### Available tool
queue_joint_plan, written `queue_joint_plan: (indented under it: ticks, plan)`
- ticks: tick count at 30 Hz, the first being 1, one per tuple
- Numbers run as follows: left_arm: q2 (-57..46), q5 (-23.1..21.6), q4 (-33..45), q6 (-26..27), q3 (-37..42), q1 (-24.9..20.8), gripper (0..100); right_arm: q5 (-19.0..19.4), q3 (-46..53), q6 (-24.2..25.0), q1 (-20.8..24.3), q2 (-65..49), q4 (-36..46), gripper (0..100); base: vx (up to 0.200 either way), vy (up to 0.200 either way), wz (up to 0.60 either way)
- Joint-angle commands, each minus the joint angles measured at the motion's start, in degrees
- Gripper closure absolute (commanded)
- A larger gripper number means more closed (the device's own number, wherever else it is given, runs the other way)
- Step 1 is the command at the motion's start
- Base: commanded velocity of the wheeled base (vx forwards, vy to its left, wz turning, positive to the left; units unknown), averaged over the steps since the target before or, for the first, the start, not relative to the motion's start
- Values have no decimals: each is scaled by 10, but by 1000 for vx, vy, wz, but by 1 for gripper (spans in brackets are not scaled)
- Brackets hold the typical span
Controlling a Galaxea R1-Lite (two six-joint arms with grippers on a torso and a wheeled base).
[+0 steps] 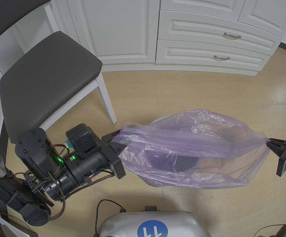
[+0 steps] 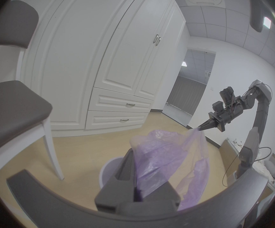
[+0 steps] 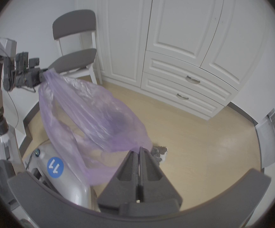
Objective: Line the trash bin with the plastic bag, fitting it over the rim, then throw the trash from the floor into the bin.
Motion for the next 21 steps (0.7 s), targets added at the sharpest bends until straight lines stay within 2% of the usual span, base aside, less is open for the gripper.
queue_joint_plan:
  ticks: [1,10,11,15,21]
  plan:
    - [32,23,-1,-3,-34,-49,100,0,5,46,55,25,-33,100,0,0,0]
    - [84,115,-1,-60,-96,-72,100,1,2,192,159,96,-120,100,0,0,0]
    - [84,115,-1,-60,-96,-72,100,1,2,192,159,96,-120,100,0,0,0]
    - [70,123,-1,-59,-86,-75,100,1,-2,248,197,130,-145,100,0,0,0]
    - [40,127,0,-58,-64,-71,100,3,-1,287,201,172,-184,100,0,0,0]
